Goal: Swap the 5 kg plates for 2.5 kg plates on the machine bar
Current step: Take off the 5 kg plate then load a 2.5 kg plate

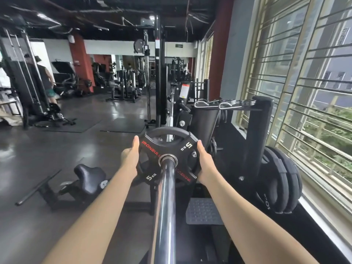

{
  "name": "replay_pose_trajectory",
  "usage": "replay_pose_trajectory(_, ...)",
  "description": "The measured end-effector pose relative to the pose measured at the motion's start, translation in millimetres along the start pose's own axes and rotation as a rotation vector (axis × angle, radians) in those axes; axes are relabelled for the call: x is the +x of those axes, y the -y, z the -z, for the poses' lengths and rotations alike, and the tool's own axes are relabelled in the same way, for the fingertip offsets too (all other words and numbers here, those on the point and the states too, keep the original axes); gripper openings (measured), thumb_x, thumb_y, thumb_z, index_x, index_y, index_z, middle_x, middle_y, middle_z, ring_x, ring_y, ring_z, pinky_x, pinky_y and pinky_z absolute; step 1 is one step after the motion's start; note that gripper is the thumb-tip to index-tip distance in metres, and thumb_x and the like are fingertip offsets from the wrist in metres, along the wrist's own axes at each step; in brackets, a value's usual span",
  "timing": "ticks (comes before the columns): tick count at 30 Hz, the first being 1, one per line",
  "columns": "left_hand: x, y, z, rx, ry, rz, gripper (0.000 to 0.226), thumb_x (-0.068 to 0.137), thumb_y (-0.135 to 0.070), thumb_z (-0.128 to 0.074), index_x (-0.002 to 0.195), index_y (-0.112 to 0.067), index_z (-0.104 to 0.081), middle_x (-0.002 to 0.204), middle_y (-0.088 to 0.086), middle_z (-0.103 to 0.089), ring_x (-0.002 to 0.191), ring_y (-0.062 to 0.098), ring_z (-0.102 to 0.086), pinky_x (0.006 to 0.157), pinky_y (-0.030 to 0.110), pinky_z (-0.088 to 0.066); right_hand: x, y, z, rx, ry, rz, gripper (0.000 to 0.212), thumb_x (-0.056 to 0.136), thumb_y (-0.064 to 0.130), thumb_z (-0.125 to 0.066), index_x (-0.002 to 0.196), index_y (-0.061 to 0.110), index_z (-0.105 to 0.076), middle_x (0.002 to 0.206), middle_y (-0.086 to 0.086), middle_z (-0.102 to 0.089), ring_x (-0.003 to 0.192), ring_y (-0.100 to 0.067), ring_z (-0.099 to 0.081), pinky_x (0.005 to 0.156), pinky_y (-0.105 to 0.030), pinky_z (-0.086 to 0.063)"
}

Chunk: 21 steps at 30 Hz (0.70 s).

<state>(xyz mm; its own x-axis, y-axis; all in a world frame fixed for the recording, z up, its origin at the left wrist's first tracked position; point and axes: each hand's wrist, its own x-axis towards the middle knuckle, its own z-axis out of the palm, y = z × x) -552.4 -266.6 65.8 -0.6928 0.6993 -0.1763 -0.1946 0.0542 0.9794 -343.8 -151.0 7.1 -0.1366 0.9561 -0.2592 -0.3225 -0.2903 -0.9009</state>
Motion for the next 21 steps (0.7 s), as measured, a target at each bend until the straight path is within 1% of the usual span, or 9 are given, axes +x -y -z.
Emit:
replay_pose_trajectory(2, 0, -2, 0, 0.173, -0.1, -0.123, 0.047, 0.095, -0.054, -0.052, 0.069, -0.015, -0.047, 0.076, 0.007, -0.049, 0.078, 0.028, -0.047, 0.072, 0.038, -0.042, -26, 13, -2, 0.011, 0.005, -0.032, 0.113, 0.037, 0.085, -0.08, 0.131, 0.025, -0.059, 0.118, -0.003, -0.074, 0.102, -0.03, -0.074, 0.092, -0.056, -0.056)
replay_pose_trajectory(3, 3, 0, -1, 0.263, -0.163, -0.187, 0.039, 0.095, -0.047, -0.053, 0.074, -0.013, -0.054, 0.083, 0.011, -0.055, 0.086, 0.032, -0.053, 0.081, 0.042, -0.048, -44, 19, -2, 0.006, -0.001, -0.038, 0.101, 0.051, 0.081, -0.079, 0.131, 0.024, -0.058, 0.121, -0.001, -0.072, 0.105, -0.026, -0.072, 0.093, -0.051, -0.056)
replay_pose_trajectory(6, -19, -6, -12, 0.533, -0.274, -0.44, 0.027, 0.09, -0.033, -0.058, 0.109, -0.017, -0.066, 0.121, 0.013, -0.061, 0.116, 0.038, -0.055, 0.095, 0.049, -0.05, -71, 32, 12, -0.015, -0.077, -0.043, 0.059, 0.093, 0.055, -0.06, 0.14, 0.02, -0.051, 0.135, 0.001, -0.057, 0.126, -0.023, -0.055, 0.103, -0.043, -0.047)
replay_pose_trajectory(9, -51, -24, -37, 0.744, -0.027, -0.74, 0.018, 0.094, -0.031, -0.056, 0.103, -0.023, -0.07, 0.114, 0.004, -0.065, 0.11, 0.029, -0.057, 0.089, 0.041, -0.049, -67, 43, 50, -0.03, -0.115, -0.015, 0.038, 0.102, 0.034, -0.054, 0.131, 0.011, -0.06, 0.13, -0.004, -0.066, 0.114, -0.019, -0.063, 0.095, -0.038, -0.05)
replay_pose_trajectory(11, -75, -36, -63, 0.883, 0.273, -0.742, 0.018, 0.096, -0.039, -0.054, 0.095, -0.03, -0.069, 0.104, -0.008, -0.071, 0.102, 0.02, -0.063, 0.088, 0.037, -0.049, -63, 54, 84, -0.016, -0.15, -0.003, 0.028, 0.102, 0.026, -0.053, 0.119, 0.009, -0.067, 0.109, -0.004, -0.075, 0.096, -0.016, -0.069, 0.085, -0.034, -0.052)
replay_pose_trajectory(13, -100, -40, -99, 1.067, 0.458, -0.798, 0.025, 0.096, -0.048, -0.051, 0.088, -0.033, -0.068, 0.093, -0.017, -0.073, 0.096, 0.015, -0.067, 0.088, 0.036, -0.052, -56, 67, 125, 0.026, -0.194, 0.007, 0.023, 0.102, 0.02, -0.052, 0.112, 0.008, -0.068, 0.099, -0.004, -0.076, 0.087, -0.015, -0.071, 0.074, -0.031, -0.052)
replay_pose_trajectory(16, -135, -36, -173, 1.26, 0.576, -0.929, 0.03, 0.096, -0.053, -0.049, 0.082, -0.033, -0.065, 0.086, -0.018, -0.069, 0.087, 0.014, -0.065, 0.08, 0.03, -0.05, -44, 85, 189, 0.137, -0.265, 0.043, 0.019, 0.102, 0.016, -0.05, 0.104, 0.009, -0.067, 0.095, -0.005, -0.075, 0.08, -0.014, -0.07, 0.068, -0.028, -0.052)
replay_pose_trajectory(18, -155, -26, -230, 1.313, 0.657, -0.956, 0.032, 0.096, -0.056, -0.045, 0.081, -0.034, -0.062, 0.086, -0.015, -0.069, 0.086, 0.018, -0.066, 0.083, 0.032, -0.052, -29, 93, 236, 0.21, -0.321, 0.084, 0.018, 0.102, 0.013, -0.047, 0.099, 0.008, -0.064, 0.088, -0.006, -0.071, 0.074, -0.015, -0.066, 0.065, -0.026, -0.051)
replay_pose_trajectory(21, -184, -2, -321, 1.379, 0.692, -1.078, 0.033, 0.097, -0.057, -0.041, 0.084, -0.033, -0.058, 0.094, -0.007, -0.07, 0.091, 0.026, -0.066, 0.083, 0.037, -0.053, 1, 107, 312, 0.286, -0.388, 0.155, 0.018, 0.101, 0.007, -0.045, 0.098, 0.003, -0.062, 0.075, -0.009, -0.064, 0.053, -0.015, -0.061, 0.048, -0.022, -0.045)
